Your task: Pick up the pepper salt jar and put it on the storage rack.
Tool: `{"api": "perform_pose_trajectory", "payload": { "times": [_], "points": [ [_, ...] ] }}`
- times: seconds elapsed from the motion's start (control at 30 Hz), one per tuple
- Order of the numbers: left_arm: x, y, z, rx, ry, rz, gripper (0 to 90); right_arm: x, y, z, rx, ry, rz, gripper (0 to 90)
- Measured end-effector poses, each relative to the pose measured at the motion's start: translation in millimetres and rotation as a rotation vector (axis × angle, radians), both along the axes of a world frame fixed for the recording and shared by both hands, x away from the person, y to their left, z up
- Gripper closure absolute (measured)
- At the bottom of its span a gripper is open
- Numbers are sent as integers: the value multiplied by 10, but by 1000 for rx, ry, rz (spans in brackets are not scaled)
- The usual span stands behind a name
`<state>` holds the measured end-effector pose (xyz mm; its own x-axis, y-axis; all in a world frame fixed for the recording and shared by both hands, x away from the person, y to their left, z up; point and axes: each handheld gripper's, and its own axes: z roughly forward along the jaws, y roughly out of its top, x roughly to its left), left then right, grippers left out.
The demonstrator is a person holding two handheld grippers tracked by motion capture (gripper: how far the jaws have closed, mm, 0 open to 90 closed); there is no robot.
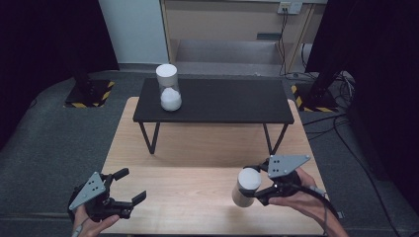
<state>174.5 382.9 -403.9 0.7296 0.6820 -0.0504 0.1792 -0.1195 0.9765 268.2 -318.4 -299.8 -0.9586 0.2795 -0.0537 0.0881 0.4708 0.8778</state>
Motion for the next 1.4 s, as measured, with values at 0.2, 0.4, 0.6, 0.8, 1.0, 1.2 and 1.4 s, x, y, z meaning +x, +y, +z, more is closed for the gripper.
{"api": "perform_pose_trajectory", "payload": {
  "times": [0.2,0.4,0.6,0.8,1.0,1.2,1.4],
  "points": [
    [1,2,-3,-2,4,4,9,82,-111,285,12,-4,8,339],
    [5,2,-5,-2,6,4,9,150,-193,511,-1,3,12,339],
    [12,5,-8,-4,9,3,9,151,-275,642,5,10,-19,339],
    [15,8,-10,-8,11,4,10,157,-305,767,8,9,-58,339],
    [21,31,-24,-30,17,3,10,194,-303,882,20,8,-104,339],
    [22,31,-22,-28,16,-1,10,257,-278,1041,27,6,-145,339],
    [25,34,-21,-26,17,0,10,353,-282,1221,38,3,-182,339]
  ]
}}
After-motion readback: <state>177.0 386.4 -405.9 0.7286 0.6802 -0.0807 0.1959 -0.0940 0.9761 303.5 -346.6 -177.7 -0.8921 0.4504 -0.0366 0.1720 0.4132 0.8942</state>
